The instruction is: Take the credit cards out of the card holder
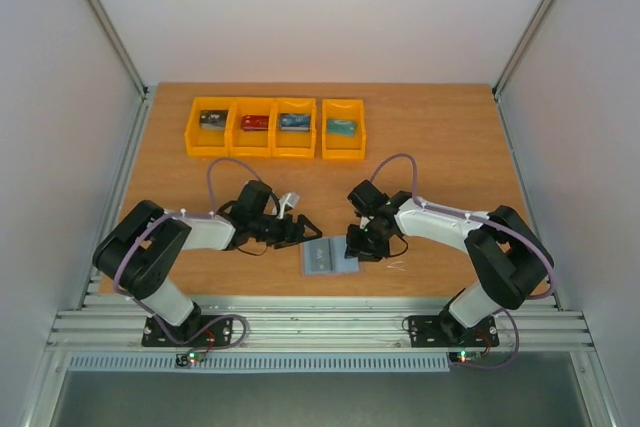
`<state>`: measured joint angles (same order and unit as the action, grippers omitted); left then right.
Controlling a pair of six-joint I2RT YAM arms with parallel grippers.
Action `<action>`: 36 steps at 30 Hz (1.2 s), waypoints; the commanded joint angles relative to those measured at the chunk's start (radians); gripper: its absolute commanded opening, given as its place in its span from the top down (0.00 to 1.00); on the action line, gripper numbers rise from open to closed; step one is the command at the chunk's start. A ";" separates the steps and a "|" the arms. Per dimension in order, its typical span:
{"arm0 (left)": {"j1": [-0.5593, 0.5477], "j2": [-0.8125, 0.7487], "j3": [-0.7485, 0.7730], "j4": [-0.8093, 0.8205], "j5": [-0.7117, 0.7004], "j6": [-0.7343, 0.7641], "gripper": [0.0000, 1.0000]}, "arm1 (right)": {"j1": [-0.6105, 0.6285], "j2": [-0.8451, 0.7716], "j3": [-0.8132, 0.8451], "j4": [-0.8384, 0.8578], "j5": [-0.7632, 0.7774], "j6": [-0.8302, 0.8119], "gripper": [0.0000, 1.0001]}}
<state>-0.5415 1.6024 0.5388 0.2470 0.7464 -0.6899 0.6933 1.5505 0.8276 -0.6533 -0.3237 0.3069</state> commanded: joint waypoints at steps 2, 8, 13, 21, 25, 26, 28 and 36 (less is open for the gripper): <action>-0.045 0.020 -0.045 0.097 0.041 -0.021 0.19 | -0.008 0.017 -0.028 0.152 -0.116 0.039 0.70; -0.048 -0.042 -0.066 0.127 0.041 -0.026 0.24 | -0.031 0.004 -0.026 0.196 -0.178 0.031 0.99; -0.037 -0.159 -0.099 0.160 0.104 -0.010 0.31 | -0.068 -0.050 -0.024 0.192 -0.194 0.003 0.99; -0.052 -0.151 -0.111 0.145 0.008 0.036 0.46 | -0.069 -0.071 0.015 0.178 -0.254 -0.098 0.99; -0.060 -0.139 -0.119 0.068 -0.093 0.104 0.46 | -0.070 -0.071 0.020 0.153 -0.246 -0.100 0.99; -0.060 -0.139 -0.120 0.056 -0.083 0.135 0.48 | -0.069 -0.070 0.015 0.163 -0.249 -0.093 0.99; -0.060 -0.140 -0.130 0.072 -0.083 0.152 0.51 | -0.070 -0.072 0.002 0.189 -0.245 -0.080 0.99; -0.156 -0.128 -0.169 0.219 -0.089 0.148 0.50 | -0.061 -0.089 -0.029 0.268 -0.249 -0.024 0.99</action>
<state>-0.6441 1.4647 0.3962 0.3340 0.6868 -0.5701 0.6277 1.4944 0.8204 -0.4538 -0.5583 0.2462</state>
